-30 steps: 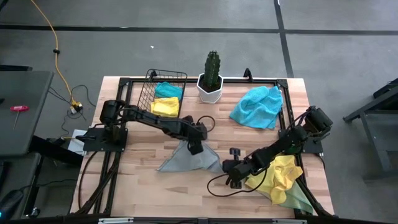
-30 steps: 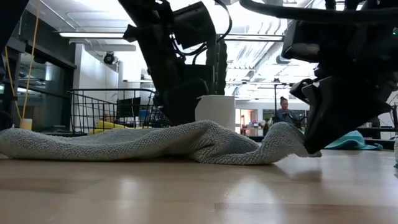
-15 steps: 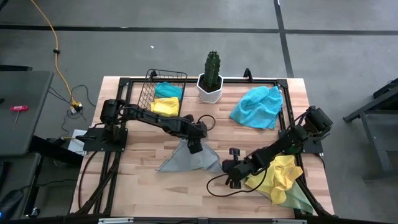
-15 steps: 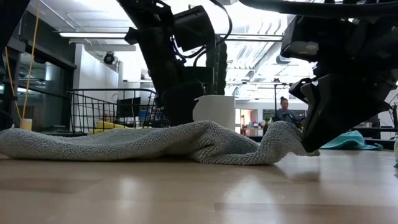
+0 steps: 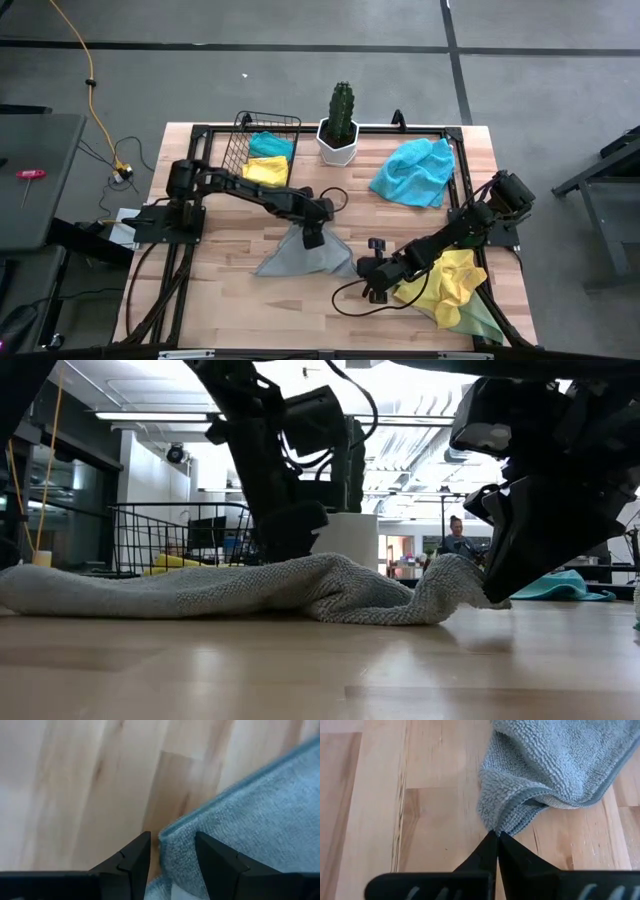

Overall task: Fold microfiber towels
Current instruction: Fold the gray microfiber towel on the table

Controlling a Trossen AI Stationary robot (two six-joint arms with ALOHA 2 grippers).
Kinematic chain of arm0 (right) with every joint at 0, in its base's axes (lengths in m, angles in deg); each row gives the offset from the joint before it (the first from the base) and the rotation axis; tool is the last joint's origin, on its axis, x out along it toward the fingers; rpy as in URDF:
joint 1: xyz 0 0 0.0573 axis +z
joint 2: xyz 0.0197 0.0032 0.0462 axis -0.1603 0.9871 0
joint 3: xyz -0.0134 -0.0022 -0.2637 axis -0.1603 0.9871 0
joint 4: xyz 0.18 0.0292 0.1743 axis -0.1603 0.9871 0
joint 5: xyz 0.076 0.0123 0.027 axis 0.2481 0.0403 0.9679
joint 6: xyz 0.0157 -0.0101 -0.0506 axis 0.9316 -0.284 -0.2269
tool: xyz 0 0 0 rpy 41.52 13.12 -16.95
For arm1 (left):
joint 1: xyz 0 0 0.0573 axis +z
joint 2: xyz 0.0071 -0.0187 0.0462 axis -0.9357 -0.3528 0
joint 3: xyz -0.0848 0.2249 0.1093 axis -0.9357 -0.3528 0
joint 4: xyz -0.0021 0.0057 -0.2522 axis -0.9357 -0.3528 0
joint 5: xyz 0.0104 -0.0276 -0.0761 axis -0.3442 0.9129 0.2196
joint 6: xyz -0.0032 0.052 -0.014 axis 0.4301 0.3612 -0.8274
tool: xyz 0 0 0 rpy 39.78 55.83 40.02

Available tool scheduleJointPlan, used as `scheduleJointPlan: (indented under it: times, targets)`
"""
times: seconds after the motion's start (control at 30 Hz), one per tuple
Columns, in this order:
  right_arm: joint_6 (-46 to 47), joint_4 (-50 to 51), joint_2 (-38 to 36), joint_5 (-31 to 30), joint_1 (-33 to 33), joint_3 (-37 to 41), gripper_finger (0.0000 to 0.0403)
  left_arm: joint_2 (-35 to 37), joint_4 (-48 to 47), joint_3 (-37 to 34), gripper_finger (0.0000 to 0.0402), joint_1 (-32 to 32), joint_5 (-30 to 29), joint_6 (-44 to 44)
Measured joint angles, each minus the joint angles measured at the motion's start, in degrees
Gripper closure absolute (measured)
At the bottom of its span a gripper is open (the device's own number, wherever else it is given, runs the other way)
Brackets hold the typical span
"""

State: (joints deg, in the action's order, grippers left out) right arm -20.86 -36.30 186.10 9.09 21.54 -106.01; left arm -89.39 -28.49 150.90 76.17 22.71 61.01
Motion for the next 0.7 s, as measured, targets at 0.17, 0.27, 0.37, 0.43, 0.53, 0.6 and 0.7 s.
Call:
scheduleJointPlan:
  times: [0.17,0.27,0.37,0.43,0.53,0.6,0.7]
  targets:
    - [-0.02,-0.51,0.00,0.00,0.00,-0.02,0.0403,-0.61,2.04,0.04,0.0257,1.02,0.01,0.52]
    - [-0.02,-0.55,0.00,-0.01,0.00,-0.02,0.0403,-0.26,2.30,0.02,0.0266,1.05,-0.05,1.09]
    - [-0.02,-0.68,0.00,0.00,0.00,-0.02,0.0403,0.40,1.40,0.13,0.0294,1.05,-0.59,2.37]
    - [-0.02,-0.71,-0.01,0.00,0.00,-0.02,0.0403,1.05,1.13,0.13,0.0324,1.06,-0.92,2.42]
    - [-0.02,-0.73,-0.02,0.00,0.00,-0.02,0.0403,1.19,0.27,0.26,0.0381,1.09,-2.11,3.58]
    - [-0.02,-0.71,0.00,0.00,0.00,-0.02,0.0403,1.16,-0.60,0.22,0.0393,1.09,-2.56,3.92]
    - [-0.02,-0.67,-0.02,0.00,0.00,-0.02,0.0403,1.17,-1.52,0.24,0.0395,1.08,-3.63,4.01]
